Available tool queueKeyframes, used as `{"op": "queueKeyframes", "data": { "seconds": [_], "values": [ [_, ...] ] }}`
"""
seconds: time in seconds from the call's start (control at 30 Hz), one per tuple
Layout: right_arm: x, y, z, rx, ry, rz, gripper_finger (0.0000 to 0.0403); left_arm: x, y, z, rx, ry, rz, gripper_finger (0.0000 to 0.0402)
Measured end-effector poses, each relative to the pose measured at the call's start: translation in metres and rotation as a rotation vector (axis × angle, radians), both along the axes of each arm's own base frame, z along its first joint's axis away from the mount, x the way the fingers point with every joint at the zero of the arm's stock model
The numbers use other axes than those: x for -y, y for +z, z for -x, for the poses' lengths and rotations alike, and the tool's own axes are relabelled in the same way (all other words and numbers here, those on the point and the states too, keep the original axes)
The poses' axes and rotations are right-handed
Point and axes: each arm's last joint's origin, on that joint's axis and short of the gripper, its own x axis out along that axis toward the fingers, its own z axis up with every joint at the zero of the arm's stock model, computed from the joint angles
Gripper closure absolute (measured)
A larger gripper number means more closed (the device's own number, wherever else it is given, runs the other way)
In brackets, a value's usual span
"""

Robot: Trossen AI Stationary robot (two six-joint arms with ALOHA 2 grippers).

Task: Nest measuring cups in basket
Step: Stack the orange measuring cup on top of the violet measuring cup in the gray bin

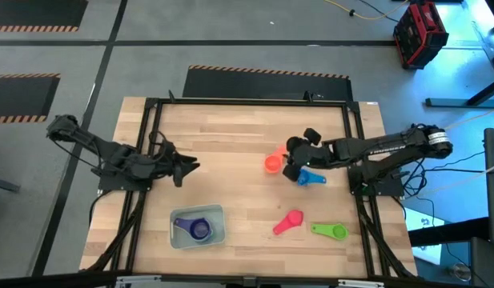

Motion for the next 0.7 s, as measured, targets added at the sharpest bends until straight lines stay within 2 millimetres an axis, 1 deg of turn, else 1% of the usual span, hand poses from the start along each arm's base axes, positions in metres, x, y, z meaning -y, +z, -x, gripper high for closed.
{"op": "queueKeyframes", "data": {
  "seconds": [0.23, 0.4, 0.47, 0.63, 0.7],
  "values": [
    [0.013, -0.002, 0.000, 0.074, -0.142, -0.258, 0.0240, -0.001, -0.005, -0.006, -0.050, 0.013, -0.044, 0.0236],
    [0.021, -0.003, 0.000, 0.110, -0.213, -0.424, 0.0240, 0.001, -0.010, -0.011, -0.082, 0.009, -0.056, 0.0236],
    [0.023, -0.008, 0.001, 0.114, -0.236, -0.451, 0.0240, 0.002, -0.012, -0.012, -0.095, 0.008, -0.061, 0.0236],
    [0.029, -0.029, 0.009, 0.080, -0.287, -0.463, 0.0240, 0.004, -0.016, -0.016, -0.126, 0.007, -0.074, 0.0236],
    [0.032, -0.036, 0.010, 0.107, -0.311, -0.478, 0.0240, 0.004, -0.017, -0.017, -0.135, 0.001, -0.074, 0.0236]
  ]
}}
